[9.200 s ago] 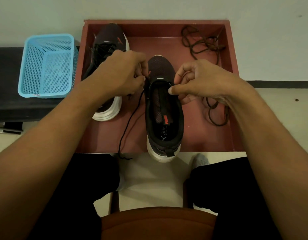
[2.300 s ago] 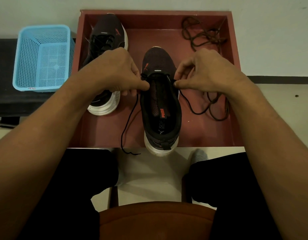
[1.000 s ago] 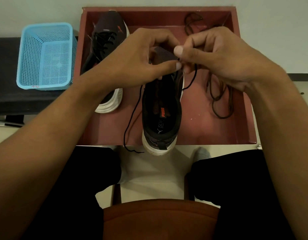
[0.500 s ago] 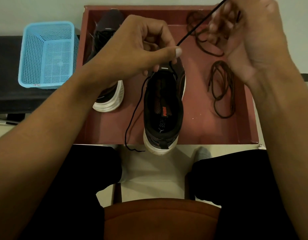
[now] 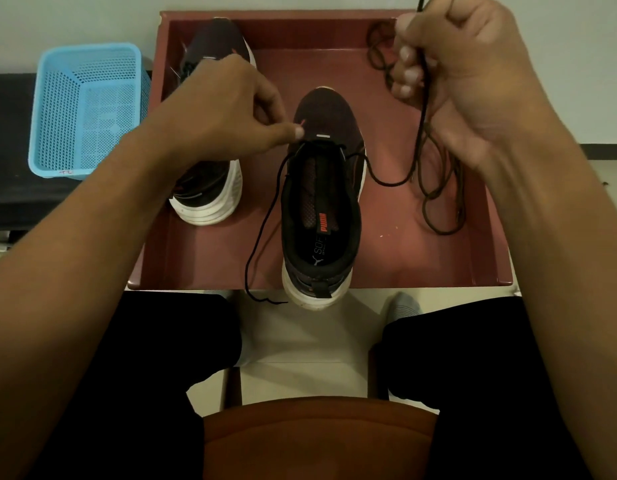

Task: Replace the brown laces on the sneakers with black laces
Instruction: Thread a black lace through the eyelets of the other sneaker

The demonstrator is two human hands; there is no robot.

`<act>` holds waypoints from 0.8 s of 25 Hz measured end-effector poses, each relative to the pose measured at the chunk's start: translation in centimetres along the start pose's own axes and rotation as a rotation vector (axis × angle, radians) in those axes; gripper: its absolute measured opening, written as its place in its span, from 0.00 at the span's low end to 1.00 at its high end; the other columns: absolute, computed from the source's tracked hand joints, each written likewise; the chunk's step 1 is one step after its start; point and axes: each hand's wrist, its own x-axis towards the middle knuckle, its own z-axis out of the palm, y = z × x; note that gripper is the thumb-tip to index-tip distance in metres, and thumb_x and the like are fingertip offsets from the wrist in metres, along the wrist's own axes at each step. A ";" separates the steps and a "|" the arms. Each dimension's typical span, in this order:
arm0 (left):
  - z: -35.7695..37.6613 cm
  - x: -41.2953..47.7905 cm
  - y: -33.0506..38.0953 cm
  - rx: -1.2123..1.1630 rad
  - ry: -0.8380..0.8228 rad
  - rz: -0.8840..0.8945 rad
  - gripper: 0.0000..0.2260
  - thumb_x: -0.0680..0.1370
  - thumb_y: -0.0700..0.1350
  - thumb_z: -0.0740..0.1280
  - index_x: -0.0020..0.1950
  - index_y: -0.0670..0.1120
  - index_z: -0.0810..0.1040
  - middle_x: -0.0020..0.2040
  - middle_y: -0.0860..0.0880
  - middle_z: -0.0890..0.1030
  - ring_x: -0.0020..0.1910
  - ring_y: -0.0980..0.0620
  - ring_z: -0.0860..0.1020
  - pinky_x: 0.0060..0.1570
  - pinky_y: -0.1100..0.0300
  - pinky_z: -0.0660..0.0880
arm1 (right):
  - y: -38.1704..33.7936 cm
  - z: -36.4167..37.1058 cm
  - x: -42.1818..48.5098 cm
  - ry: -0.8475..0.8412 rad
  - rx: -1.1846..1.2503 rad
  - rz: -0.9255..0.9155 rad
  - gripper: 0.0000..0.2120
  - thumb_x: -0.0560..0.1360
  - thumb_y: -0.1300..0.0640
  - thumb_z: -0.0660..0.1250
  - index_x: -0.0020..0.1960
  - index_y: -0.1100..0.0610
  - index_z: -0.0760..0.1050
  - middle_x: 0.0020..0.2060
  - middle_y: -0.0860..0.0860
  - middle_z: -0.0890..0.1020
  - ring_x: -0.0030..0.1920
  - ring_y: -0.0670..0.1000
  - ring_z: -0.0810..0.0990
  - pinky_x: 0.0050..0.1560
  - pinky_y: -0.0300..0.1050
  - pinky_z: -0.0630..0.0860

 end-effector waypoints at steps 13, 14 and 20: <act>0.9 -0.2 0.5 -0.180 -0.188 -0.339 0.04 0.76 0.46 0.77 0.46 0.47 0.87 0.37 0.49 0.87 0.38 0.50 0.87 0.33 0.63 0.81 | 1.5 2.4 -0.5 -0.331 -0.744 0.036 0.07 0.81 0.56 0.72 0.58 0.54 0.83 0.42 0.44 0.89 0.42 0.42 0.87 0.51 0.39 0.83; 0.8 -0.2 0.5 -0.204 -0.187 -0.350 0.03 0.76 0.45 0.77 0.46 0.46 0.88 0.37 0.49 0.87 0.38 0.51 0.87 0.33 0.64 0.81 | 1.6 2.4 -0.6 -0.329 -0.770 0.032 0.05 0.80 0.56 0.74 0.55 0.53 0.86 0.41 0.44 0.88 0.41 0.41 0.87 0.51 0.37 0.83; 0.7 -0.1 0.5 -0.283 -0.205 -0.416 0.05 0.76 0.44 0.78 0.47 0.43 0.88 0.36 0.50 0.87 0.38 0.50 0.88 0.39 0.61 0.84 | 2.7 3.8 -0.4 -0.312 -0.945 -0.038 0.02 0.74 0.50 0.78 0.46 0.47 0.88 0.36 0.37 0.83 0.40 0.37 0.82 0.43 0.27 0.75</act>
